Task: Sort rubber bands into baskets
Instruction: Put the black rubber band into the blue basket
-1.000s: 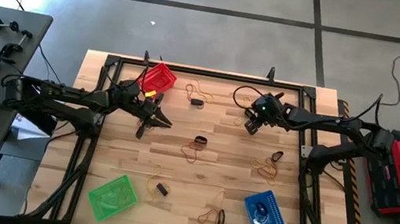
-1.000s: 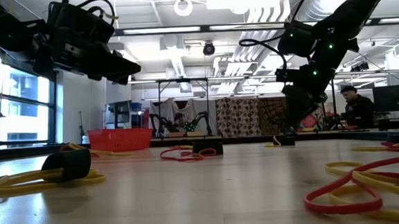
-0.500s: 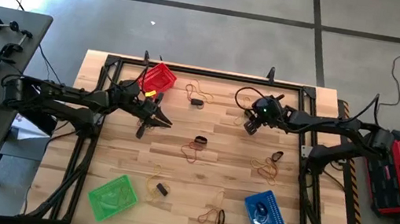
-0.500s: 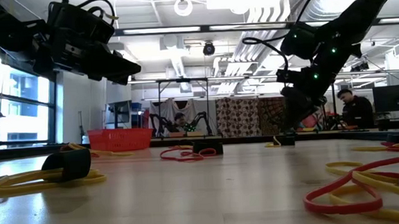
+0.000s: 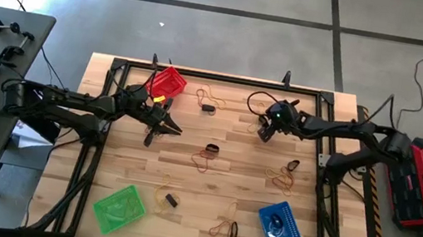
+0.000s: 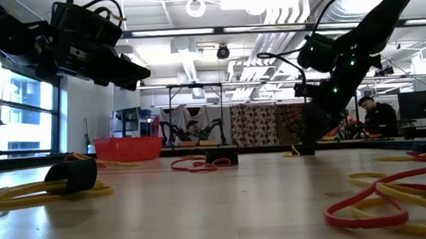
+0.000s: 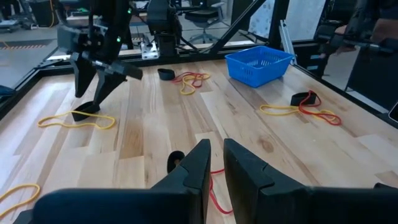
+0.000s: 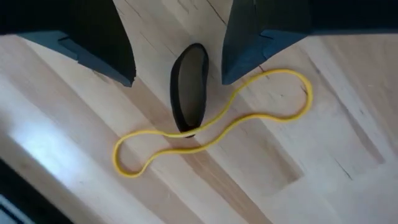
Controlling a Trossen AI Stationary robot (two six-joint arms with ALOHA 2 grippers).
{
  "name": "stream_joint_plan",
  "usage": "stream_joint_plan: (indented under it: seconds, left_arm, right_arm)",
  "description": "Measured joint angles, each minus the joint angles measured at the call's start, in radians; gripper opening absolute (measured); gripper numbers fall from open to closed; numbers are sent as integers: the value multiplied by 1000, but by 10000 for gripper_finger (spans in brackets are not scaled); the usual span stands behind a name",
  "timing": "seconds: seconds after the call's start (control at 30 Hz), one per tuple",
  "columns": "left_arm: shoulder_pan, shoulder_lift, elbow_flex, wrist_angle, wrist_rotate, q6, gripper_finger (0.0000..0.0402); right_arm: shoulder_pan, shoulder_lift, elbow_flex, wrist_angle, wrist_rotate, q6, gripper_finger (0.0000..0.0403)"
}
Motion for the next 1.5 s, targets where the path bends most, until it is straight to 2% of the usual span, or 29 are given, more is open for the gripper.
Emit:
stream_joint_plan:
  seconds: [0.1, 0.23, 0.6, 0.8, 1.0, 1.27, 1.5]
  left_arm:
    - [0, 0, 0, 0, 0, 0, 35]
    - [0, 0, 0, 0, 0, 0, 35]
    - [0, 0, 0, 0, 0, 0, 35]
    - [0, 0, 0, 0, 0, 0, 35]
    - [0, 0, 0, 0, 0, 0, 35]
    - [0, 0, 0, 0, 0, 0, 35]
    - [0, 0, 0, 0, 0, 0, 35]
  right_arm:
    - [-10, 26, 0, 7, -1, -4, 220]
    - [-16, 42, 0, 9, -1, -17, 182]
    - [-42, 28, 0, -13, -44, -38, 11]
    - [-14, -66, 34, -213, -69, 27, 7]
    - [63, -178, 107, -442, -71, 134, 5]
    - [259, -293, 237, -652, -72, 339, 2]
    - [456, -313, 350, -835, -76, 560, 1]
